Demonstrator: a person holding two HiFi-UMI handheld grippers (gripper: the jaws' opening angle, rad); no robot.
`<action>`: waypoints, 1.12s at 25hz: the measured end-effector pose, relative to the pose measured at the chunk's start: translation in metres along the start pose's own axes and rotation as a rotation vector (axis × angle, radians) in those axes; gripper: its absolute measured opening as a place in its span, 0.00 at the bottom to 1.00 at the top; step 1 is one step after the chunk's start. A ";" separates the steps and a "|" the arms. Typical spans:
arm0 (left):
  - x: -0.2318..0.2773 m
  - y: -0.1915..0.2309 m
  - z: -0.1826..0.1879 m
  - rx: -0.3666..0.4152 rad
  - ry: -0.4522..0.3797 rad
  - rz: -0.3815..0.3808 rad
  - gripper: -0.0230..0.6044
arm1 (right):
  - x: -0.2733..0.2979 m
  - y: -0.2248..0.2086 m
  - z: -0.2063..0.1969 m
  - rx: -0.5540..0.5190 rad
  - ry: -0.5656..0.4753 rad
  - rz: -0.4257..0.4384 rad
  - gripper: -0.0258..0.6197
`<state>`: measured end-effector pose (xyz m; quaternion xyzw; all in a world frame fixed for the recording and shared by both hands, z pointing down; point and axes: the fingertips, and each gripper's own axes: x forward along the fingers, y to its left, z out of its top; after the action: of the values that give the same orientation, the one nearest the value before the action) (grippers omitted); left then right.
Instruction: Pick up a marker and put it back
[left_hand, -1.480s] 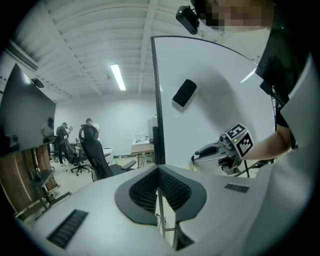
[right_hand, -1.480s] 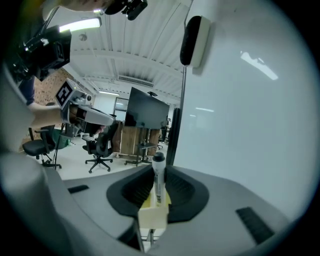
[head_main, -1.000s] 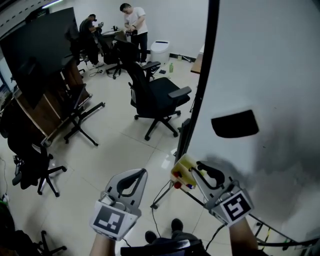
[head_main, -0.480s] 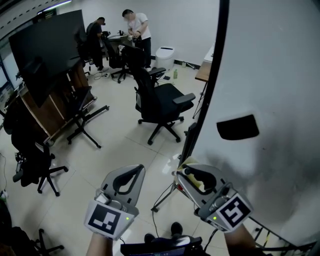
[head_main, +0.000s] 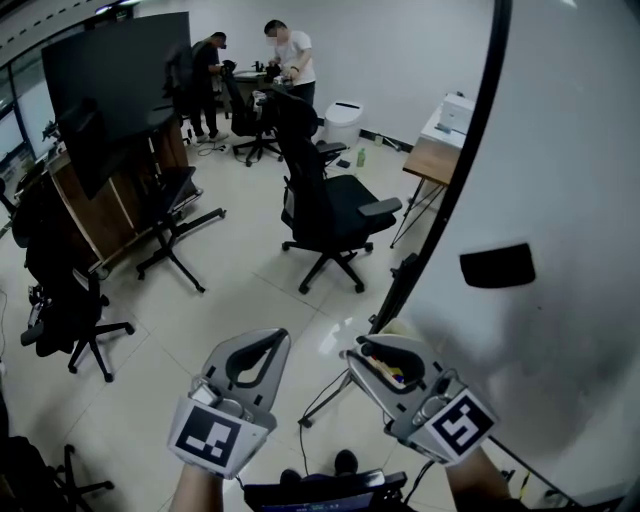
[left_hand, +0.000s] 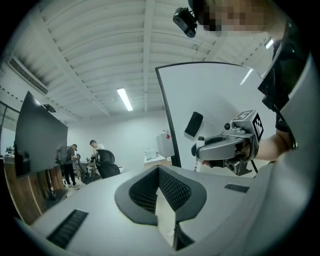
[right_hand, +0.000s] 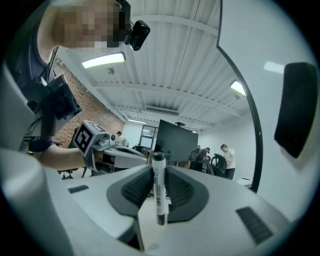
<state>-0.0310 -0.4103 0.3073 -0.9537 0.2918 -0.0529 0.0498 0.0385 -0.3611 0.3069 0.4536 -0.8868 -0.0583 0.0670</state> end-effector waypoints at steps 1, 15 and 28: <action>-0.004 0.003 0.000 -0.003 -0.003 0.005 0.03 | 0.003 0.004 0.000 -0.003 0.004 0.006 0.18; -0.056 0.012 -0.017 -0.062 -0.014 -0.006 0.03 | 0.015 0.053 -0.003 0.035 0.050 0.005 0.18; -0.069 -0.032 -0.013 -0.083 -0.025 -0.060 0.03 | -0.019 0.084 0.000 0.051 0.048 0.000 0.18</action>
<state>-0.0718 -0.3455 0.3188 -0.9639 0.2643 -0.0306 0.0124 -0.0176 -0.2963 0.3192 0.4565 -0.8860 -0.0250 0.0767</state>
